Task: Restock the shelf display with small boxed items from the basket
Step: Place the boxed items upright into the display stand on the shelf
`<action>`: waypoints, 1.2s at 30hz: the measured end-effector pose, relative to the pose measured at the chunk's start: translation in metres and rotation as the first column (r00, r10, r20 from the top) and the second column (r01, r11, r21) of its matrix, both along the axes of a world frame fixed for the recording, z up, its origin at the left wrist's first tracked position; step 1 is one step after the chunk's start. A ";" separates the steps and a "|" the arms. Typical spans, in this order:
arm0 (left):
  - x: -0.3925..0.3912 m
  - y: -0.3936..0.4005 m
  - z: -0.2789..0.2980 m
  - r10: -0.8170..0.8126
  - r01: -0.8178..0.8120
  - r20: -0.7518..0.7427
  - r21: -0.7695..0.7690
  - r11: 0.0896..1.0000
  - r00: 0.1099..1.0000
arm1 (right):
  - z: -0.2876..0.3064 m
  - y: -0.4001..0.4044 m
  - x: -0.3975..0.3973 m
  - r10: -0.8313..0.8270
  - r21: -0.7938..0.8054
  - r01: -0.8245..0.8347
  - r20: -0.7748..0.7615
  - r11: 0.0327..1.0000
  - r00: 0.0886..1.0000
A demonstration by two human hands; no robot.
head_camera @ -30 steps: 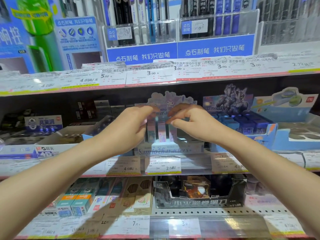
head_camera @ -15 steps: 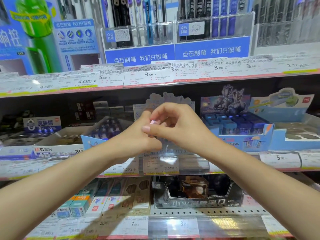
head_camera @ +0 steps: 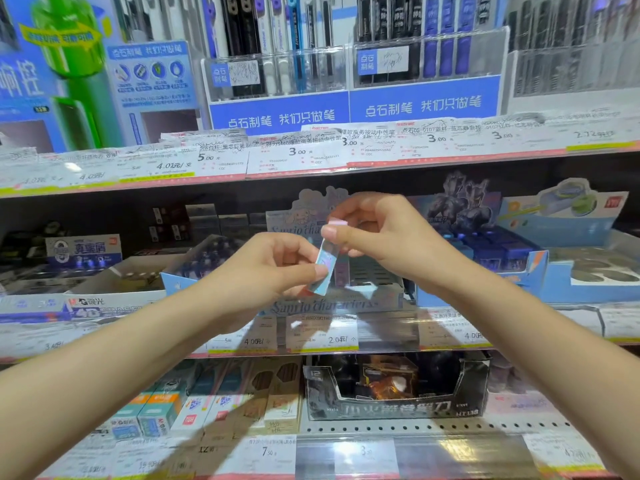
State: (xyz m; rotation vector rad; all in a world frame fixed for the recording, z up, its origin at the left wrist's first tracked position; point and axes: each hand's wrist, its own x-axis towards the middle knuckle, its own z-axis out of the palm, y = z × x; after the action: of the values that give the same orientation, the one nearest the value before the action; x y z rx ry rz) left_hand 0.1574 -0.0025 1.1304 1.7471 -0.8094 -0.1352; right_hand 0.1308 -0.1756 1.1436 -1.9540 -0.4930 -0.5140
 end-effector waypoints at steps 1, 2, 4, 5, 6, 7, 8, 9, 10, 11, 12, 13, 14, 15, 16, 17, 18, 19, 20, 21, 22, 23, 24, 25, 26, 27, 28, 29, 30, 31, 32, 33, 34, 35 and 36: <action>-0.001 -0.002 0.000 0.011 -0.011 -0.003 -0.019 1.000 1.000 | -0.002 0.000 0.000 0.013 0.001 -0.013 0.003 1.000 1.000; 0.000 -0.004 0.001 0.024 -0.024 0.002 -0.031 0.999 1.000 | -0.003 0.001 0.001 0.020 -0.002 -0.020 0.015 1.000 1.000; 0.003 -0.007 0.001 0.062 -0.061 0.041 -0.025 0.998 0.997 | -0.005 0.001 0.002 0.008 0.021 -0.009 0.050 1.000 0.999; 0.005 -0.008 0.000 0.099 -0.099 0.112 -0.006 0.995 0.989 | -0.006 0.000 0.003 -0.006 0.051 0.003 0.061 0.999 0.998; 0.007 -0.007 -0.001 0.154 -0.167 0.240 0.037 0.985 0.959 | -0.005 -0.002 0.004 -0.022 0.076 0.017 0.068 0.997 0.997; 0.009 -0.006 -0.002 0.201 -0.262 0.416 0.093 0.961 0.887 | -0.005 -0.005 0.005 -0.039 0.080 0.033 0.075 0.996 0.996; 0.012 -0.003 -0.003 0.199 -0.353 0.593 0.155 0.923 0.780 | -0.005 -0.009 0.006 -0.058 0.051 0.053 0.088 0.997 0.994; 0.014 0.000 -0.003 0.144 -0.424 0.725 0.219 0.879 0.673 | -0.006 -0.013 0.007 -0.079 -0.006 0.080 0.106 0.997 0.991; 0.017 0.002 -0.003 0.061 -0.468 0.799 0.287 0.836 0.598 | -0.007 -0.017 0.009 -0.099 -0.070 0.108 0.120 0.992 0.988; 0.022 0.005 -0.004 -0.016 -0.502 0.825 0.359 0.787 0.565 | -0.008 -0.020 0.010 -0.111 -0.120 0.127 0.129 0.985 0.985; 0.027 0.007 -0.006 -0.072 -0.514 0.823 0.417 0.749 0.563 | -0.010 -0.022 0.012 -0.112 -0.149 0.131 0.127 0.980 0.985; 0.029 0.008 -0.007 -0.114 -0.508 0.809 0.464 0.726 0.576 | -0.011 -0.024 0.013 -0.105 -0.165 0.124 0.121 0.978 0.987; 0.032 0.009 -0.010 -0.145 -0.492 0.792 0.499 0.713 0.593 | -0.013 -0.026 0.015 -0.097 -0.177 0.117 0.115 0.977 0.989; 0.032 0.009 -0.011 -0.164 -0.477 0.775 0.525 0.704 0.610 | -0.014 -0.027 0.016 -0.089 -0.186 0.108 0.112 0.977 0.990; 0.031 0.009 -0.012 -0.179 -0.464 0.760 0.546 0.698 0.625 | -0.015 -0.028 0.017 -0.081 -0.196 0.101 0.110 0.975 0.991; 0.029 0.008 -0.013 -0.192 -0.455 0.753 0.558 0.694 0.630 | -0.016 -0.030 0.018 -0.075 -0.206 0.097 0.109 0.974 0.991; 0.028 0.008 -0.014 -0.201 -0.445 0.752 0.559 0.700 0.627 | -0.017 -0.031 0.019 -0.076 -0.219 0.098 0.107 0.971 0.991; 0.027 0.008 -0.014 -0.209 -0.439 0.757 0.554 0.707 0.619 | -0.018 -0.032 0.019 -0.078 -0.233 0.101 0.104 0.967 0.992; 0.028 0.009 -0.014 -0.213 -0.439 0.767 0.545 0.715 0.606 | -0.018 -0.033 0.019 -0.079 -0.245 0.101 0.098 0.964 0.992; 0.028 0.010 -0.014 -0.217 -0.442 0.774 0.541 0.716 0.596 | -0.018 -0.033 0.020 -0.077 -0.251 0.097 0.090 0.963 0.993; 0.029 0.010 -0.015 -0.218 -0.445 0.775 0.542 0.713 0.594 | -0.017 -0.034 0.019 -0.072 -0.251 0.090 0.079 0.964 0.994; 0.029 0.010 -0.014 -0.217 -0.447 0.771 0.547 0.708 0.599 | -0.015 -0.034 0.019 -0.065 -0.249 0.080 0.065 0.965 0.996; 0.030 0.010 -0.014 -0.211 -0.446 0.761 0.555 0.702 0.613 | -0.014 -0.035 0.018 -0.057 -0.249 0.067 0.047 0.966 0.997; 0.030 0.010 -0.014 -0.208 -0.443 0.748 0.566 0.695 0.630 | -0.013 -0.036 0.018 -0.050 -0.251 0.056 0.030 0.966 0.998; 0.030 0.010 -0.013 -0.204 -0.441 0.737 0.577 0.687 0.645 | -0.011 -0.036 0.017 -0.044 -0.254 0.046 0.014 0.966 0.999; 0.031 0.010 -0.013 -0.204 -0.443 0.731 0.585 0.680 0.651 | -0.010 -0.037 0.017 -0.039 -0.257 0.038 0.002 0.966 0.999; 0.031 0.010 -0.012 -0.205 -0.447 0.729 0.590 0.672 0.654 | -0.009 -0.038 0.016 -0.037 -0.259 0.034 -0.006 0.965 0.999; 0.031 0.010 -0.011 -0.204 -0.451 0.726 0.594 0.666 0.656 | -0.009 -0.038 0.017 -0.036 -0.257 0.032 -0.011 0.966 0.999; 0.031 0.010 -0.011 -0.201 -0.454 0.725 0.596 0.662 0.659 | -0.008 -0.039 0.017 -0.032 -0.251 0.027 -0.016 0.968 0.999; 0.030 0.009 -0.010 -0.197 -0.456 0.724 0.596 0.661 0.661 | -0.008 -0.039 0.017 -0.029 -0.245 0.024 -0.018 0.969 0.999; 0.030 0.009 -0.010 -0.195 -0.457 0.724 0.596 0.660 0.662 | -0.008 -0.040 0.018 -0.032 -0.243 0.026 -0.019 0.970 0.999; 0.029 0.009 -0.010 -0.197 -0.456 0.724 0.596 0.661 0.661 | -0.008 -0.040 0.018 -0.037 -0.245 0.031 -0.021 0.969 0.999; 0.029 0.010 -0.010 -0.200 -0.455 0.728 0.592 0.665 0.656 | -0.008 -0.040 0.019 -0.040 -0.246 0.034 -0.022 0.969 0.999; 0.029 0.010 -0.009 -0.201 -0.453 0.729 0.591 0.668 0.654 | -0.009 -0.040 0.019 -0.042 -0.247 0.035 -0.023 0.968 0.999; 0.028 0.010 -0.009 -0.202 -0.452 0.730 0.589 0.670 0.653 | -0.009 -0.040 0.019 -0.044 -0.249 0.037 -0.023 0.968 0.999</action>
State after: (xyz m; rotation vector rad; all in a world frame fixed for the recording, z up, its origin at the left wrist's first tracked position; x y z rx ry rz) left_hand 0.1859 0.0075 1.1216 2.7264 -1.3391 0.5045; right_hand 0.1501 -0.2158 1.1348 -2.2126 -0.5206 -0.4677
